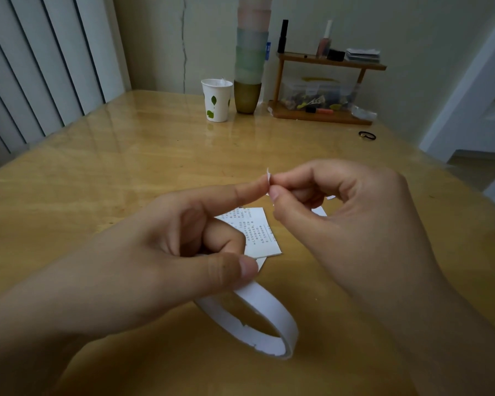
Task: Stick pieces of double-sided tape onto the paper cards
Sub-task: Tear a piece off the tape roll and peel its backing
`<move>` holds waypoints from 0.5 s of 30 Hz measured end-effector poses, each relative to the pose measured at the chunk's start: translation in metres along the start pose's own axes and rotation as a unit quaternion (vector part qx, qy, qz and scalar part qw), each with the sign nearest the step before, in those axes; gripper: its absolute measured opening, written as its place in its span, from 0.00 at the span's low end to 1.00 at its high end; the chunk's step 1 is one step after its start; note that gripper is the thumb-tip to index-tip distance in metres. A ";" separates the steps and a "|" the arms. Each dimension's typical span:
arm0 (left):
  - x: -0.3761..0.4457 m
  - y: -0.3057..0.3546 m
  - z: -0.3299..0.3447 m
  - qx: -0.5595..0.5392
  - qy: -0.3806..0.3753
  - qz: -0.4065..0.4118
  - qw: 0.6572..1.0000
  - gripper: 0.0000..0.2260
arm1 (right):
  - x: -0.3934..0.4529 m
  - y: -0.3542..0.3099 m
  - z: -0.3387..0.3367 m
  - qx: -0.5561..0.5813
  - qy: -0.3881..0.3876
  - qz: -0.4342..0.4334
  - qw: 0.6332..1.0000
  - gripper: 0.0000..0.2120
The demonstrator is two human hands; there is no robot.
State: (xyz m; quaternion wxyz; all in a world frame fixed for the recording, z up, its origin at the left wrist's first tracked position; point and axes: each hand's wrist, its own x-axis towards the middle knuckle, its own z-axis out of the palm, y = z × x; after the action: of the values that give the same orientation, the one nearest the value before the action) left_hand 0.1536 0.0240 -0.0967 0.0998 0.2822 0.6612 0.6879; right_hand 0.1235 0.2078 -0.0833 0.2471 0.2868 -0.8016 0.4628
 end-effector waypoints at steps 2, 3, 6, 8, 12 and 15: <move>0.000 0.001 0.000 0.010 -0.005 -0.001 1.000 0.28 | 0.000 0.000 -0.001 -0.005 -0.005 -0.004 1.000 0.04; 0.000 0.001 0.000 0.020 -0.002 -0.004 1.000 0.29 | 0.000 0.001 0.000 -0.011 -0.004 -0.008 1.000 0.04; 0.000 -0.001 0.002 0.056 0.010 -0.019 0.998 0.28 | -0.001 0.002 0.002 -0.040 0.012 -0.025 0.999 0.03; 0.000 -0.002 0.004 0.062 0.006 -0.025 0.998 0.29 | -0.002 0.002 0.003 -0.038 0.020 -0.020 0.999 0.03; 0.001 -0.001 0.002 0.054 0.008 -0.014 0.998 0.27 | -0.001 0.002 0.001 0.006 0.009 0.014 1.000 0.03; 0.000 0.000 0.001 0.023 -0.007 -0.008 1.000 0.27 | 0.000 0.003 0.002 0.014 0.015 0.019 1.000 0.04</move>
State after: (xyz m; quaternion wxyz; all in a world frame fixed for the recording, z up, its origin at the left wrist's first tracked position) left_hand 0.1538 0.0251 -0.0966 0.1037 0.2841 0.6782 0.6698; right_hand 0.1215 0.2073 -0.0855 0.2462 0.2681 -0.7963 0.4832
